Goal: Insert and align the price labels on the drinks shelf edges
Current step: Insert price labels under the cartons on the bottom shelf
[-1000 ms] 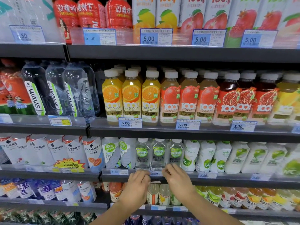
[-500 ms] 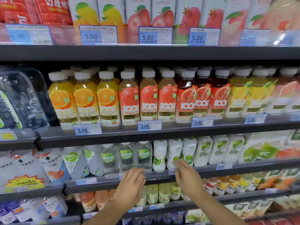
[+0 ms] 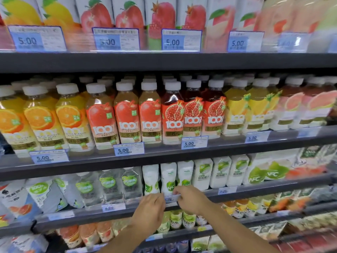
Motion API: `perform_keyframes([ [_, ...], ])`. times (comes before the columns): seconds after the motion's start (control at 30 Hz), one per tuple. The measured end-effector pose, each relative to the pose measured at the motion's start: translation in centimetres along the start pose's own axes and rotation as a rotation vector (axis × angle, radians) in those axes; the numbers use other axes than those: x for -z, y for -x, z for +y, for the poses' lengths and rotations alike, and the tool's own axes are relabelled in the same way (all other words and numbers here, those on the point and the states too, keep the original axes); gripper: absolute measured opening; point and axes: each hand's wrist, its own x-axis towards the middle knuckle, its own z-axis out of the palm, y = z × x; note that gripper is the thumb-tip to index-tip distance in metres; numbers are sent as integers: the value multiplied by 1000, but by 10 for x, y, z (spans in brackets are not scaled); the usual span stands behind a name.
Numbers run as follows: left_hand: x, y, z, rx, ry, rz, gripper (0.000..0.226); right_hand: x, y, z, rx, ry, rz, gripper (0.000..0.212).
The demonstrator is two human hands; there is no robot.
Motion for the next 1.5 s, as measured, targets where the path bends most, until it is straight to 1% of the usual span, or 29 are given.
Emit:
perform_keyframes([
  [0.07, 6, -4, 5, 29, 17, 0, 10, -1, 2, 4, 40, -19, 31, 31],
  [0.13, 10, -8, 11, 22, 10, 28, 9, -1, 7, 15, 82, -38, 117, 31],
  [0.2, 7, -12, 19, -49, -9, 112, 12, 2, 16, 33, 116, -50, 255, 31],
  [0.27, 0, -19, 31, -161, -26, 177, 20, 11, 30, 56, 123, -59, 386, 30],
  [0.33, -9, -29, 50, -252, -28, 201, 18, 20, 44, 84, 99, -17, 455, 28],
  [0.37, -14, -35, 60, -280, -25, 210, 16, 26, 50, 99, 69, 29, 456, 28],
  [0.47, -33, -55, 92, -292, -8, 220, 10, 41, 61, 137, -35, 149, 363, 34],
  [0.57, -53, -74, 120, -225, -7, 212, 7, 53, 64, 159, -86, 202, 218, 44],
  [0.63, -64, -82, 132, -156, -24, 207, 5, 56, 61, 168, -74, 200, 136, 42],
  [0.7, -72, -87, 141, -79, -30, 203, 7, 56, 56, 175, -57, 153, 91, 35],
  [0.8, -70, -94, 150, 48, -19, 158, 12, 56, 49, 181, -26, 90, 75, 34],
  [0.87, -62, -98, 154, 88, -2, 124, 10, 56, 48, 180, 2, 69, 104, 36],
  [0.93, -55, -101, 154, 101, 37, 93, 16, 56, 47, 176, 33, 56, 137, 34],
  [1.03, -50, -104, 148, 95, 108, 46, 11, 56, 49, 166, 84, -9, 128, 35],
  [1.1, -44, -107, 144, 80, 170, 30, 13, 58, 51, 158, 110, -52, 104, 36],
  [1.17, -34, -110, 145, 74, 247, 41, 16, 60, 51, 154, 116, -135, 57, 42],
  [1.23, -25, -112, 146, 110, 304, 57, 17, 62, 52, 153, 116, -208, 12, 49],
  [1.27, -22, -112, 146, 146, 322, 54, 15, 63, 51, 152, 103, -225, 9, 48],
  [1.33, -19, -112, 144, 192, 333, 27, 13, 63, 49, 152, 82, -217, 24, 42],
  [1.43, -17, -109, 145, 230, 342, -52, 15, 58, 40, 146, 68, -120, -2, 35],
  [1.5, -16, -105, 145, 248, 370, -46, 17, 54, 35, 140, 75, -62, -24, 32],
])
